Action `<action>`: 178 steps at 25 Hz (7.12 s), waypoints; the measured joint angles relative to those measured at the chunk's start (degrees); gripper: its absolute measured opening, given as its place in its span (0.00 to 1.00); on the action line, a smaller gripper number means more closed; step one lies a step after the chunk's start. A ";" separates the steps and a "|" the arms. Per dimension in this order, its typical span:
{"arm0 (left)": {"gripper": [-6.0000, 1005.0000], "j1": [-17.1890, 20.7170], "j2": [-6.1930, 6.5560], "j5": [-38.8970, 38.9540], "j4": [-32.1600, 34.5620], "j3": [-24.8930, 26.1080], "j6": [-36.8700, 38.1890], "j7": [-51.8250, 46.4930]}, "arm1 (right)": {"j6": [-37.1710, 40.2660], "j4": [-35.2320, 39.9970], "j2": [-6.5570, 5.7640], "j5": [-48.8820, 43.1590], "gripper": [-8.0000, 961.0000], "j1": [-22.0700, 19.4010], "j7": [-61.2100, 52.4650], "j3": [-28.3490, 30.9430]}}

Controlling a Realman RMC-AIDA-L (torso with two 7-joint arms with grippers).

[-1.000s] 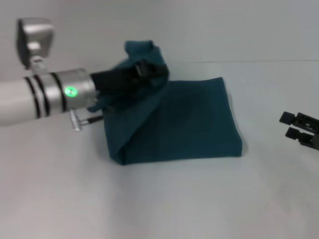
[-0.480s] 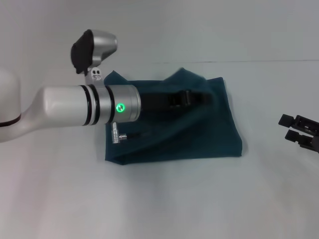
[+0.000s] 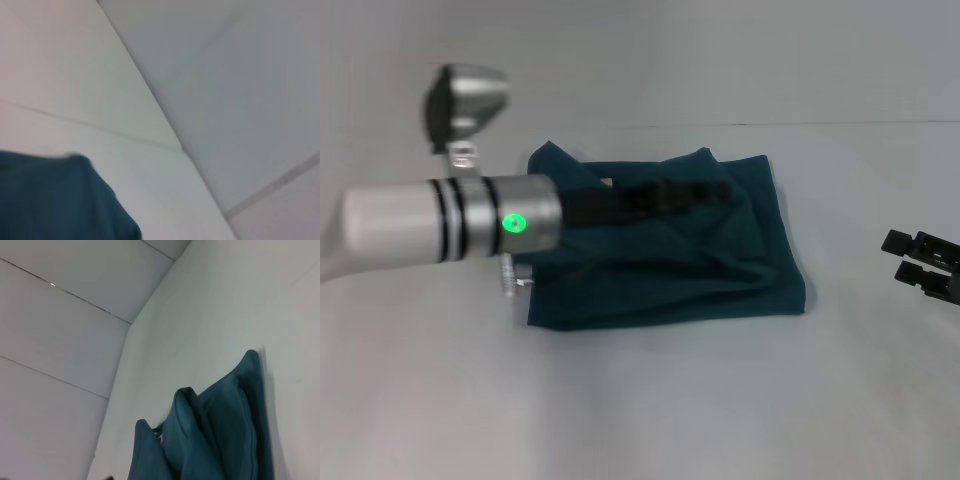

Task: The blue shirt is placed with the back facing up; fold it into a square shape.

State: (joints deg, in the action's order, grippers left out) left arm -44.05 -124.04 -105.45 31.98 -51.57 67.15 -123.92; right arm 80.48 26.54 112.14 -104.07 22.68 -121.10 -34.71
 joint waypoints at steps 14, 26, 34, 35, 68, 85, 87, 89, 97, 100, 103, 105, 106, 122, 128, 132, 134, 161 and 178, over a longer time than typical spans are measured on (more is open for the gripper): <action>0.76 10.45 2.99 1.60 4.43 6.11 4.97 -16.04 | -0.63 0.00 -0.13 0.01 0.90 0.17 -0.26 -0.02; 0.76 14.79 3.23 -0.99 5.47 10.29 8.06 -19.19 | 0.11 2.11 -1.26 -10.83 0.90 5.58 1.47 -1.36; 0.76 17.20 3.62 -4.44 8.18 15.28 12.31 -18.52 | 0.24 12.31 -0.67 -18.15 0.90 14.77 2.12 -6.86; 0.76 17.46 3.63 -4.44 8.38 15.99 12.63 -18.27 | 0.24 13.32 -0.60 -18.58 0.90 15.92 2.80 -8.07; 0.76 18.48 3.22 -3.77 7.78 20.63 12.46 -16.35 | -16.36 20.58 8.09 -38.87 0.82 30.09 0.40 -40.51; 0.76 18.12 3.11 -3.35 6.59 21.43 10.94 -16.05 | -22.02 20.35 8.51 -39.10 0.80 32.62 -3.09 -52.45; 0.76 18.03 3.22 -2.79 5.97 21.43 10.89 -15.64 | -23.63 20.35 8.46 -39.21 0.79 32.62 -4.39 -54.53; 0.76 18.02 3.31 -2.38 5.65 21.43 10.80 -15.38 | -24.94 20.35 8.43 -39.27 0.79 32.62 -5.14 -56.18; 0.76 17.95 3.37 -2.22 5.60 21.44 10.32 -15.33 | -25.27 20.91 8.52 -39.12 0.76 32.86 -4.92 -57.48; 0.76 17.94 3.41 -2.13 5.60 21.73 10.27 -15.33 | -25.04 20.93 8.54 -39.12 0.75 32.87 -4.90 -58.35; 0.76 17.94 3.45 -2.11 5.60 22.34 10.13 -15.15 | -24.51 20.74 8.54 -39.08 0.69 32.90 -4.87 -59.39; 0.76 17.94 3.46 -2.11 5.56 22.58 10.10 -14.99 | -24.02 20.59 8.53 -39.06 0.64 33.04 -4.83 -59.63; 0.76 17.92 3.46 -2.11 5.42 22.63 10.09 -14.87 | -23.90 20.59 8.54 -39.03 0.61 33.11 -4.81 -59.66; 0.76 17.77 3.54 -2.13 4.93 22.84 9.97 -14.12 | -23.85 22.03 8.36 -39.02 0.05 32.43 -7.43 -59.32; 0.76 17.76 3.64 -2.13 5.01 23.65 9.93 -13.85 | -23.70 28.72 7.94 -41.76 0.02 27.96 -12.05 -57.91; 0.76 17.43 3.71 -2.13 5.08 23.72 9.97 -13.76 | -23.70 31.31 7.92 -45.29 0.02 26.19 -15.78 -55.75; 0.76 17.23 3.72 -2.12 5.10 23.72 10.05 -13.63 | -23.70 31.42 7.92 -46.44 0.02 26.02 -17.08 -54.81; 0.76 16.70 4.33 -2.04 4.93 25.69 9.27 -13.45 | -27.94 30.91 8.07 -51.91 0.05 23.31 -22.94 -52.34; 0.76 16.31 4.33 -2.04 4.84 25.82 7.91 -13.53 | -35.11 30.52 8.00 -54.71 0.43 20.85 -28.46 -54.44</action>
State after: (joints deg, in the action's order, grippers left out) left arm -27.74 -119.71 -107.49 36.82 -25.75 75.06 -137.45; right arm 45.38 57.06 120.14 -158.78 43.53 -149.56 -89.14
